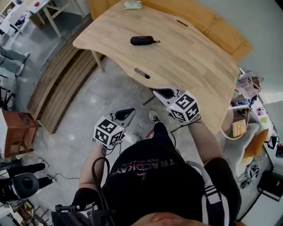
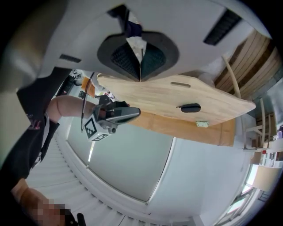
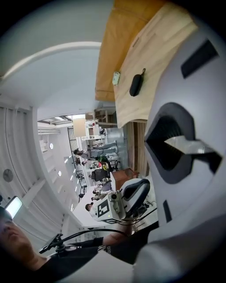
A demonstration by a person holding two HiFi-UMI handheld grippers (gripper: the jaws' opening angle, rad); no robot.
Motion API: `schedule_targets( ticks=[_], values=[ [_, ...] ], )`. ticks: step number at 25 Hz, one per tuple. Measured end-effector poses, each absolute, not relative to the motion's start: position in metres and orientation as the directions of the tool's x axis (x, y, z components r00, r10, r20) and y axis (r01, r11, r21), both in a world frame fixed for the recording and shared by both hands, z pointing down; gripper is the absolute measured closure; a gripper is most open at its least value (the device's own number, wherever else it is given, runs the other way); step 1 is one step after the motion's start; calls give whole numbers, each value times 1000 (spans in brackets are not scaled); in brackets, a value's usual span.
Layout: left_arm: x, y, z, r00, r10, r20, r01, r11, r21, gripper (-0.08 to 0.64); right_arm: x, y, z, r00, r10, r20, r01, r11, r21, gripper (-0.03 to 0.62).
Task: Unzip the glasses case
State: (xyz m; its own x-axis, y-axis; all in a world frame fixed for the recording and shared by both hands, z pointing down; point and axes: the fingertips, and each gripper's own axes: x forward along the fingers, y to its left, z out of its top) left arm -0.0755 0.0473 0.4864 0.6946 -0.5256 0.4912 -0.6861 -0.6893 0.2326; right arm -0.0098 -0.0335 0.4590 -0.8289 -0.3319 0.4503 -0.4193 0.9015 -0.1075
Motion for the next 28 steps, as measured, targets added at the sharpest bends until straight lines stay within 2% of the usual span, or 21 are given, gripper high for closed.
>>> schedule_targets(
  ticks=[6,14,28],
  values=[
    [-67,82,491,708,-496,502,-671,-694,260,541,-14,36,460,-844,-357,401,-458,868,-192,575],
    [-42,114,487,737,-468,487,-650,-688,322,541,-16,107,469,-861,-311,402,-431,866,-253,575],
    [-29,130,495,742,-453,495,-647,-676,351,541,-8,134,474,-860,-319,399,-441,857,-267,576]
  ],
)
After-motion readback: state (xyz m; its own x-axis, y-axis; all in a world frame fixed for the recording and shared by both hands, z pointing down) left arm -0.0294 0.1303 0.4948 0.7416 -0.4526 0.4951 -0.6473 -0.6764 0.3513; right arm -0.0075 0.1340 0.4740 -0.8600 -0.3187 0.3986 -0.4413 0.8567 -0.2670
